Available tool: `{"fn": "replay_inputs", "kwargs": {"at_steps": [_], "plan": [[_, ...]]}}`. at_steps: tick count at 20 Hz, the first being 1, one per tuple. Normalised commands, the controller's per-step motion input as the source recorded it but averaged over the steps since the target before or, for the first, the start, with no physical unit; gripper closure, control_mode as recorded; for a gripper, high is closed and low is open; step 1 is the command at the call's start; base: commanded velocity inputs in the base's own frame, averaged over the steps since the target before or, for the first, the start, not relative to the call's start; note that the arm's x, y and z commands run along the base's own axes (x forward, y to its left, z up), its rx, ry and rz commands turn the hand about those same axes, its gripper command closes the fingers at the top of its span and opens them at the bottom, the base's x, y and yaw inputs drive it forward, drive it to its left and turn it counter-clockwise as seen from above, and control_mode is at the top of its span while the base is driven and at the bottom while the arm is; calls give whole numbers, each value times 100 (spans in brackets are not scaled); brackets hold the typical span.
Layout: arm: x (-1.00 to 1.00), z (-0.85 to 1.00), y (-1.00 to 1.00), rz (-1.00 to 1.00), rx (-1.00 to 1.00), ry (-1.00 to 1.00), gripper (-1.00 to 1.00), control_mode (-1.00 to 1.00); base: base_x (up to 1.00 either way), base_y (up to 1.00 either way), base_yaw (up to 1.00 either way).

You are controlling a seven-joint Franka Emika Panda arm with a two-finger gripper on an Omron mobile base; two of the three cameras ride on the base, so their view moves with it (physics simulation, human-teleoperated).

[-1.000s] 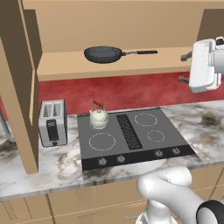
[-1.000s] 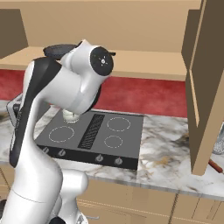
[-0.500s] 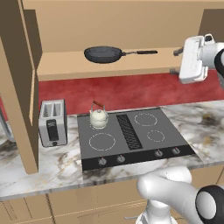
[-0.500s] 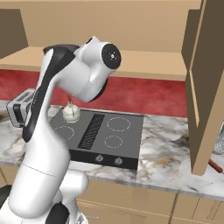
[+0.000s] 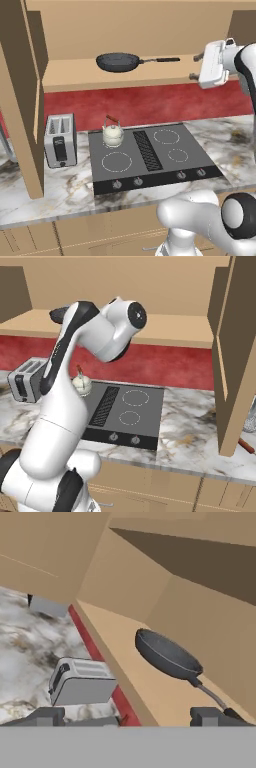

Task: Pick the pan from the cabinet and place it on the stove. Then turn on the stove burner for the pan.

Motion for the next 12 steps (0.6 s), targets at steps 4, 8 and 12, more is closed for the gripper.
{"fn": "replay_inputs", "kwargs": {"at_steps": [4, 8, 12], "plan": [[53, 0, 0, 0, 0, 15, -100, -100, 0, 0, 0], [39, 0, -10, 2, 0, 13, -100, -100, 0, 0, 0], [32, 0, -22, 8, 1, 0, -100, -100, 0, 0, 0]]}}
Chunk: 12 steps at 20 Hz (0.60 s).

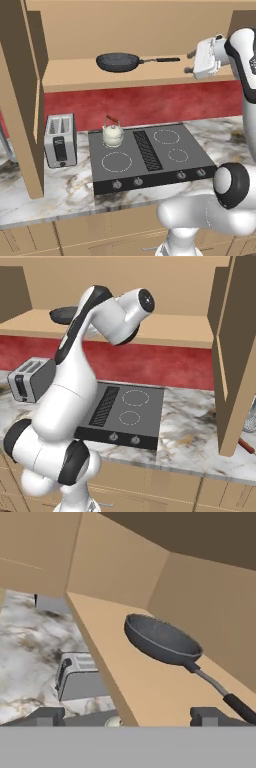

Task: Pick the pan from the cabinet and place it on the stove. Then turn on the stove burner for the pan.

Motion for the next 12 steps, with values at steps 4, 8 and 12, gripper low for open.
{"fn": "replay_inputs", "kwargs": {"at_steps": [4, 8, 12], "plan": [[25, 0, -22, 8, 3, 0, -100, -100, 0, 0, 0], [32, 0, -15, 10, 2, 0, -100, -100, 0, 0, 0], [36, 0, -3, 10, 0, 4, -100, -100, 0, 0, 0]]}}
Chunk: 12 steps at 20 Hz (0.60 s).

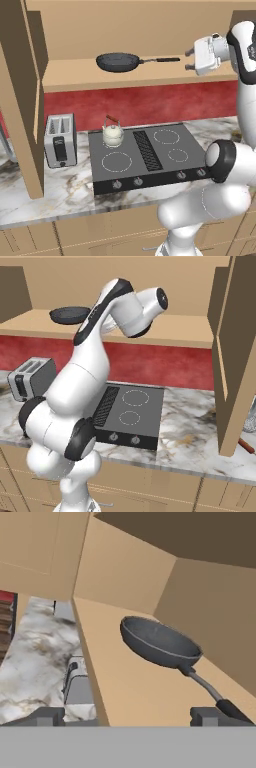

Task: Pick the pan from the cabinet and place it on the stove. Then turn on the stove burner for the pan.

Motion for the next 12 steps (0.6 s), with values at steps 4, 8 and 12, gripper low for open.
{"fn": "replay_inputs", "kwargs": {"at_steps": [4, 8, 12], "plan": [[38, -5, 0, 8, 0, 4, -100, -100, 0, 0, 0], [37, -7, 0, 7, 0, 8, -100, -100, 0, 0, 0], [30, -13, 3, 6, -2, 8, -100, -100, 0, 0, 0]]}}
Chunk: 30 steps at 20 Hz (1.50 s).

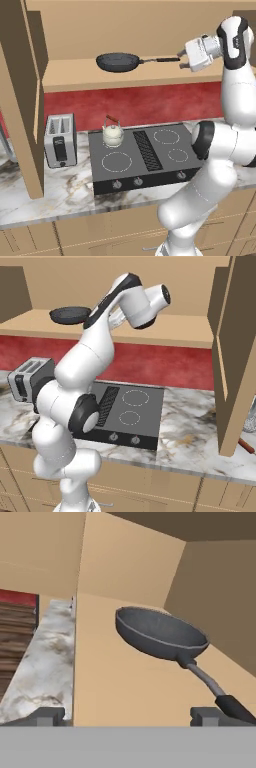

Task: Pick the pan from the cabinet and place it on the stove. Then turn on the stove burner for the pan.

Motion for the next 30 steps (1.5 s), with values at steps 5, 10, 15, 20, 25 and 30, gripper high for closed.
{"fn": "replay_inputs", "kwargs": {"at_steps": [5, 10, 15, 20, 25, 30], "plan": [[28, -9, 2, 6, -1, 4, -100, -100, 0, 0, 0], [22, -1, 0, 6, 0, 0, -100, -100, 0, 0, 0], [19, 0, 0, 5, 0, 0, -100, -100, 0, 0, 0], [26, -1, 0, 2, -1, 0, -100, -100, 0, 0, 0], [25, -5, 0, 0, -4, 0, -100, -100, 0, 0, 0], [24, -5, 0, 0, -3, 3, -100, -100, 0, 0, 0]]}}
